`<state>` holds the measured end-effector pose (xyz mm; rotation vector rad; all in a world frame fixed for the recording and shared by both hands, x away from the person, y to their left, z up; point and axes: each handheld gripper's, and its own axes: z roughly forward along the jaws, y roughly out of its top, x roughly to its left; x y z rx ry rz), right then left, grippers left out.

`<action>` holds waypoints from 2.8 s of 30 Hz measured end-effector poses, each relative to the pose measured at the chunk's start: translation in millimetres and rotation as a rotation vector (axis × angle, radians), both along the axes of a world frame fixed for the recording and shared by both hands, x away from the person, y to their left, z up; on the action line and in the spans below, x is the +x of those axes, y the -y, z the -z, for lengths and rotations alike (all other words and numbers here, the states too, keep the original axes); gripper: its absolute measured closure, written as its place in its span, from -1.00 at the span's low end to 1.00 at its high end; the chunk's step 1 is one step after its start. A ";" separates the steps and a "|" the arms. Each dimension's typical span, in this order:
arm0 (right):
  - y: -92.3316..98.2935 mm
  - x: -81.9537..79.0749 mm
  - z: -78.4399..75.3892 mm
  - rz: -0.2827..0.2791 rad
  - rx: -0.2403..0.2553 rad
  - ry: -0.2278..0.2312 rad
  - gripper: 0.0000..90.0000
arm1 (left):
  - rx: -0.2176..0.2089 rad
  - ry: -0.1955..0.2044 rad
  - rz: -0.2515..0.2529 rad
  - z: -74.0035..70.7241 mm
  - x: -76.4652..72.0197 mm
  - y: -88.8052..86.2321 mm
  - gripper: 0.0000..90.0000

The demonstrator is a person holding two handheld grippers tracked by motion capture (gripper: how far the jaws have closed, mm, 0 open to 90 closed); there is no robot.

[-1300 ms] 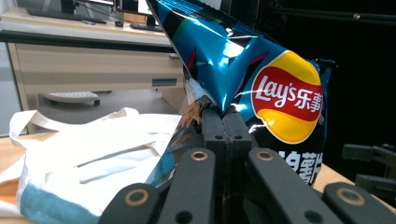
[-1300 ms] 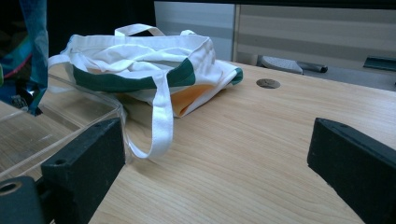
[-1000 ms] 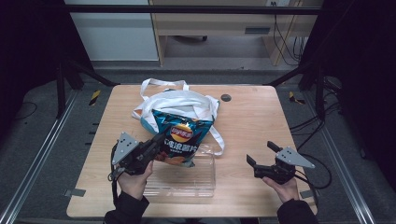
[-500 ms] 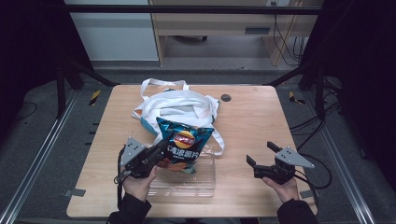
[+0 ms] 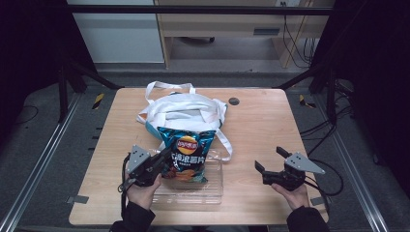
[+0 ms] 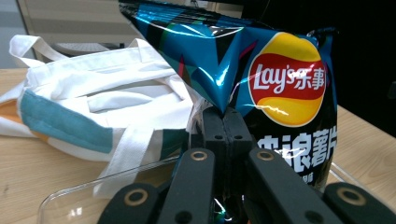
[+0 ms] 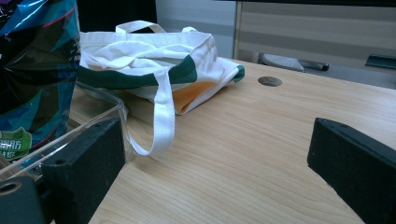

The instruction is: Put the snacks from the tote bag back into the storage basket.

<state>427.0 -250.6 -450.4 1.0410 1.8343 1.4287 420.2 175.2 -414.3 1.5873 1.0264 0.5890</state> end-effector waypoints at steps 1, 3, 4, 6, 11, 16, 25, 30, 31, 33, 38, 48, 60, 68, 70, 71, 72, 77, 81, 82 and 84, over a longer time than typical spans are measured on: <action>0.0 0.1 0.0 0.000 0.000 0.000 -0.90 | 0.005 0.000 -0.003 1.0 0.1 -0.3 1.00; 0.0 0.1 0.0 0.000 -0.002 0.000 -0.90 | 0.009 -0.004 -0.009 3.0 0.4 -0.9 1.00; 0.0 0.2 0.0 0.000 -0.002 -0.001 -0.90 | 0.011 -0.008 -0.010 3.8 0.5 -1.1 1.00; -0.1 0.2 0.1 0.000 -0.002 0.000 -0.90 | 0.015 -0.015 -0.017 4.9 0.2 -1.3 1.00; 0.0 0.3 0.1 -0.002 -0.003 0.002 -0.90 | 0.027 -0.023 -0.030 6.7 -1.8 -2.3 1.00; 0.0 0.2 0.1 -0.002 -0.004 0.001 -0.90 | 0.032 -0.031 -0.040 9.1 -2.9 -4.9 1.00; -0.6 -0.2 0.0 -0.003 0.001 -0.002 -0.90 | 0.039 -0.021 -0.041 10.0 -0.9 -4.9 0.93; -0.6 0.0 0.0 -0.003 0.001 -0.002 -0.90 | 0.057 -0.008 -0.041 10.5 -0.1 -2.7 0.82; -0.5 0.1 0.0 -0.004 0.001 0.001 -0.90 | 0.056 -0.007 -0.040 10.5 0.0 -2.6 0.80; -0.5 -0.2 -0.2 -0.004 0.003 -0.001 -0.90 | 0.060 -0.003 -0.040 10.5 0.1 -2.5 0.76; -0.8 -0.5 -0.7 -0.005 0.008 0.000 -0.90 | 0.056 -0.004 -0.032 10.1 0.9 -2.4 0.61; -1.9 -1.8 -2.3 -0.009 0.014 0.003 -0.90 | 0.029 -0.015 -0.013 3.5 2.0 -6.5 0.13; -1.0 -4.6 -5.2 -0.005 0.032 0.012 -0.90 | 0.050 -0.008 0.027 -2.0 1.2 -19.7 -0.10; 1.4 -5.4 -7.1 0.003 0.041 0.025 -0.90 | 0.065 0.007 0.068 -3.9 -2.3 -38.1 -0.12; 1.8 -5.8 -7.6 0.004 0.043 0.025 -0.90 | 0.070 0.010 0.079 -3.9 -2.9 -43.3 -0.13; 1.9 -5.9 -7.7 0.005 0.043 0.026 -0.90 | 0.073 0.012 0.083 -3.8 -3.1 -46.0 -0.13; 2.0 -6.3 -8.0 0.006 0.046 0.024 -0.90 | 0.076 0.017 0.083 -3.7 -3.4 -49.0 -0.13; 3.7 -7.2 -9.2 0.011 0.044 0.036 -0.90 | 0.080 0.030 0.086 -3.4 -4.5 -61.2 -0.15; 3.7 -8.7 -9.8 0.012 0.041 0.035 -0.90 | 0.099 0.034 0.070 -2.5 -6.4 -72.0 -0.17; 3.5 -9.1 -10.0 0.012 0.044 0.036 -0.90 | 0.098 0.036 0.061 -2.0 -7.0 -75.0 -0.17; 4.0 -9.4 -10.4 0.011 0.035 0.039 -0.90 | 0.095 0.032 0.044 -1.0 -7.7 -82.2 -0.18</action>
